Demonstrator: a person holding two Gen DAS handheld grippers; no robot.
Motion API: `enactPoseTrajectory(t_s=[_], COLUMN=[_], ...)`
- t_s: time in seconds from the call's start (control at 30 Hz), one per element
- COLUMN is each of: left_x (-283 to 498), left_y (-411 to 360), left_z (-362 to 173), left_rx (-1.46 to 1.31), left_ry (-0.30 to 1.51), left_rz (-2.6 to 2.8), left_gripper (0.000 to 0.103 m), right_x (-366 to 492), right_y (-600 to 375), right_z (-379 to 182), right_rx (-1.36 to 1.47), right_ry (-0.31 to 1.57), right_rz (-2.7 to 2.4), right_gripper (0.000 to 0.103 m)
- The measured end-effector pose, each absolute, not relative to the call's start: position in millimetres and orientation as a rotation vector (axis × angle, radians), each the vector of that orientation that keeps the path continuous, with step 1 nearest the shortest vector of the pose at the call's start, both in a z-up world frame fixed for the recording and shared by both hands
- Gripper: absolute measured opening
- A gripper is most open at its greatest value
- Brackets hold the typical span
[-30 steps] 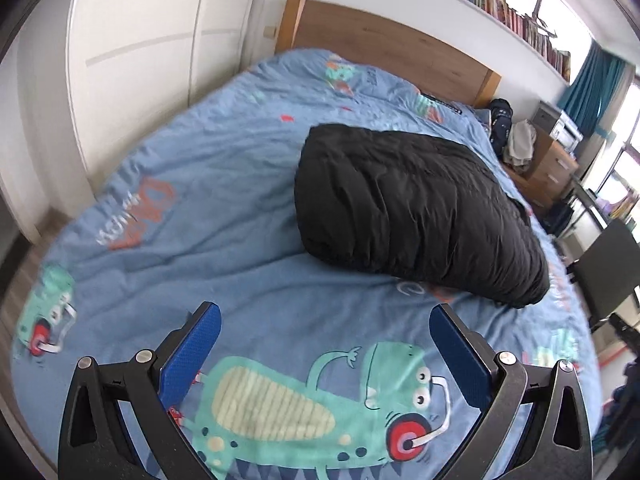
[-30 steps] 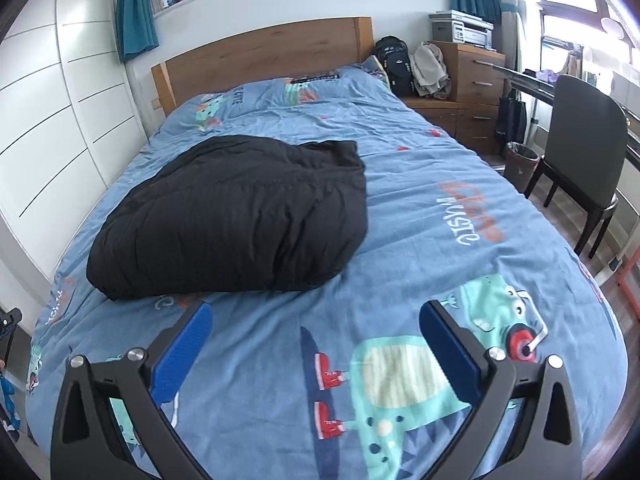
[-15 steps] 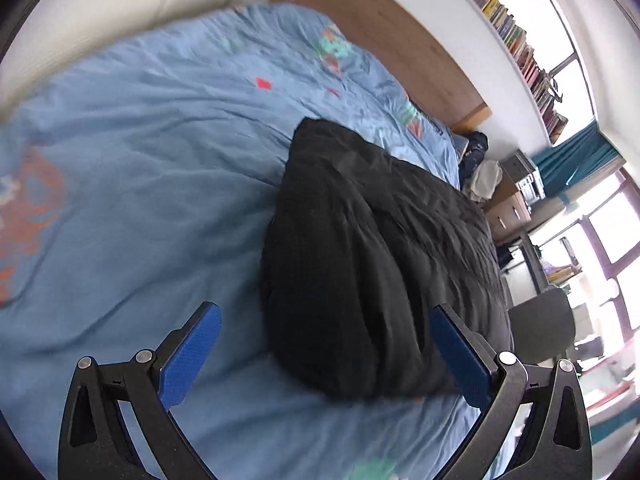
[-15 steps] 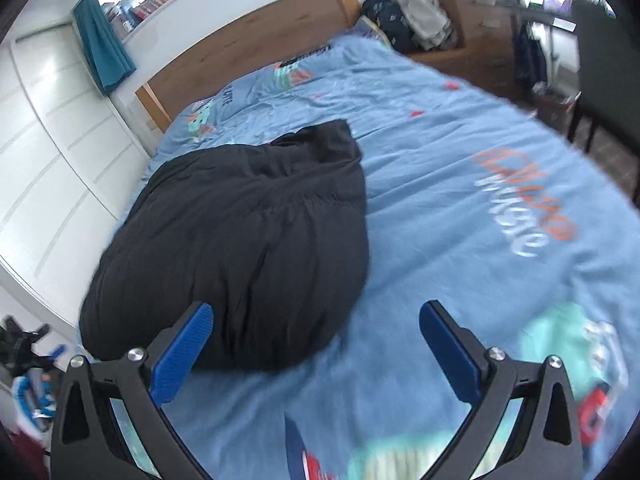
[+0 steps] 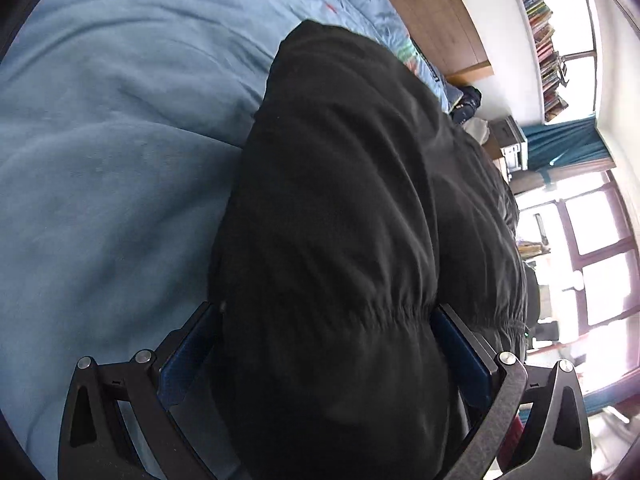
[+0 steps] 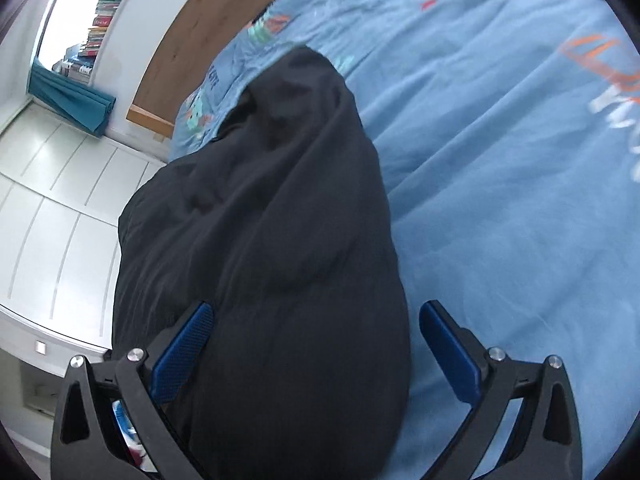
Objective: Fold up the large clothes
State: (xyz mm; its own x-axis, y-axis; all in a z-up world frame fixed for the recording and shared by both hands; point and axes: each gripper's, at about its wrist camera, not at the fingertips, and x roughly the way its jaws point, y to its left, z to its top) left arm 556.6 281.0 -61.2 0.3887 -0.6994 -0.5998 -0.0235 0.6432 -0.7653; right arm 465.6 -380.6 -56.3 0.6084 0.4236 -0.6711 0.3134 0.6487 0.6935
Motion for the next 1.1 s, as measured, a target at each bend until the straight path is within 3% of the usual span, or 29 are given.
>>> enactPoseTrajectory(t_s=[0.3, 0.77, 0.87, 0.9, 0.93, 0.97, 1.0, 1.1], left_x=[561.3, 547.1, 538.0, 540.8, 537.9, 535.8, 537.8, 537.8], left_y=[283.1, 264.2, 256.3, 256.3, 253.2, 248.4, 244.9, 230.9], left_z=[-86.2, -83.3, -79.5, -79.2, -76.8, -72.9, -70.5, -51.7], left_rx=[-0.887, -0.960, -0.992, -0.994, -0.999, -1.004, -1.000, -0.969], left_ry=[1.130, 1.139, 1.130, 1.128, 1.124, 1.119, 1.116, 1.100], left_rz=[-0.559, -0.581, -0.594, -0.602, -0.618, -0.635, -0.646, -0.678], left_gripper=[0.102, 0.101, 0.083, 0.071, 0.059, 0.055, 0.046, 0.035], right_x=[514.3, 536.9, 541.2, 542.1, 541.8, 541.2, 539.0, 536.8], right_y=[-376.6, -339.5, -333.8, -332.0, -330.3, -328.0, -326.3, -319.3], right_z=[-94.8, -113.9, -113.2, -112.1, -108.7, -106.9, -104.6, -95.0], right_rx=[0.948, 0.967, 0.943, 0.936, 0.926, 0.923, 0.936, 0.972], right_ry=[1.075, 1.085, 1.109, 1.114, 1.115, 1.113, 1.106, 1.085], right_rz=[0.250, 0.417, 0.416, 0.408, 0.395, 0.392, 0.397, 0.427], right_gripper=[0.103, 0.103, 0.103, 0.103, 0.097, 0.092, 0.080, 0.049])
